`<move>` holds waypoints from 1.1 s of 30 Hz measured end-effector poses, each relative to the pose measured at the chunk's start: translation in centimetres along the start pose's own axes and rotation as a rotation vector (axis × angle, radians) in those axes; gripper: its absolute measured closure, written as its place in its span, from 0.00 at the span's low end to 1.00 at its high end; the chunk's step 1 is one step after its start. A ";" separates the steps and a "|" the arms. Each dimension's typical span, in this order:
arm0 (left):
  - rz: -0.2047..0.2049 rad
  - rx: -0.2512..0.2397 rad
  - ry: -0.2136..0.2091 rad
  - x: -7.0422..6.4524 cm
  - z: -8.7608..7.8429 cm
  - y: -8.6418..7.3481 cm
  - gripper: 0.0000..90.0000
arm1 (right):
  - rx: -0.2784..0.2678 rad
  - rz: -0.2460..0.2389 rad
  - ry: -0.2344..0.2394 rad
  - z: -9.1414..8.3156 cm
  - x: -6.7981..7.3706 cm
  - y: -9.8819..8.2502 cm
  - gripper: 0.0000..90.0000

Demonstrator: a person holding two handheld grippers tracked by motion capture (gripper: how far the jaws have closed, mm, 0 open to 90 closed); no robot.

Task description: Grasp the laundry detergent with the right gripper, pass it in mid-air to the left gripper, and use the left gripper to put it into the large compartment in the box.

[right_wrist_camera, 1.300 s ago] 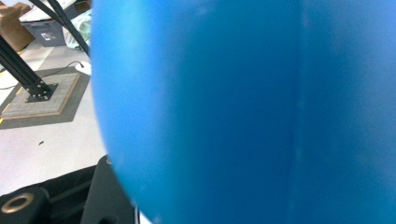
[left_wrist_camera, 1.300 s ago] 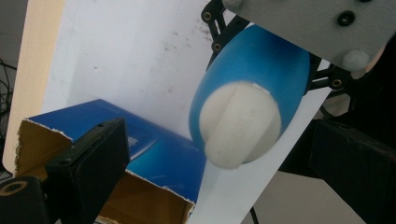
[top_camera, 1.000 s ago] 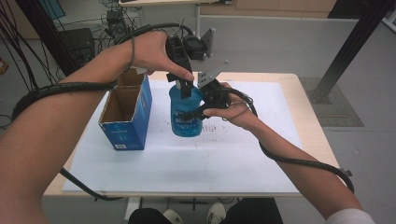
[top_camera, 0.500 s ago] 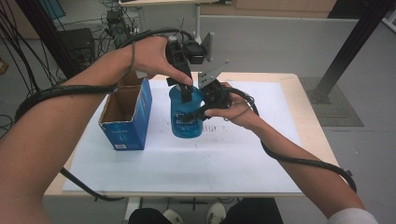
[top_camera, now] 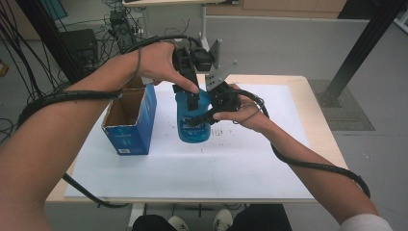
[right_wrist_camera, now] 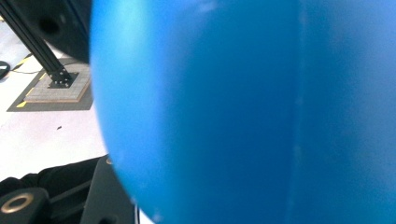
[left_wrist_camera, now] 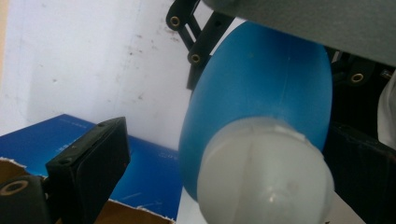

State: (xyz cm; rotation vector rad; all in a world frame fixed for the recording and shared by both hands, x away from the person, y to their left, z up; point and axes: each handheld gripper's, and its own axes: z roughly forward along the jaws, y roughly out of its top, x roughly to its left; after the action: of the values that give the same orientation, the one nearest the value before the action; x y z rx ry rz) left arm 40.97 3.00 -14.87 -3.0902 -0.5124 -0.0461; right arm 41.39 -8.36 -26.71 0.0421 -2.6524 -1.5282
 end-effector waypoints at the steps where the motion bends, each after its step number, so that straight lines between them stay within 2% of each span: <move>1: 0.004 0.004 -0.004 0.0 0.1 0.1 0.06 | -0.002 -0.001 0.001 0.0 0.0 0.0 0.49; 6: 0.014 0.018 0.000 -0.2 0.4 0.3 0.06 | -0.015 -0.023 0.005 0.0 -0.1 -0.1 0.49; 12: 0.020 0.020 -0.010 -0.4 0.9 0.5 0.06 | -0.006 -0.012 0.017 -0.1 0.1 -0.2 0.49; 20: 0.022 0.017 -0.009 -0.5 1.1 0.3 0.06 | -0.016 -0.027 0.026 0.0 0.1 0.0 0.49; 33: 0.021 0.009 -0.003 -0.3 1.1 0.2 0.07 | -0.014 -0.024 0.023 0.1 -0.2 0.2 0.49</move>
State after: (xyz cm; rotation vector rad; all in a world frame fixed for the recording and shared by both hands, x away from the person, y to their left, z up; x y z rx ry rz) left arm 40.78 2.72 -15.96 -3.0868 -0.4784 -0.0384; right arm 41.53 -8.13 -26.60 0.0899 -2.6331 -1.5433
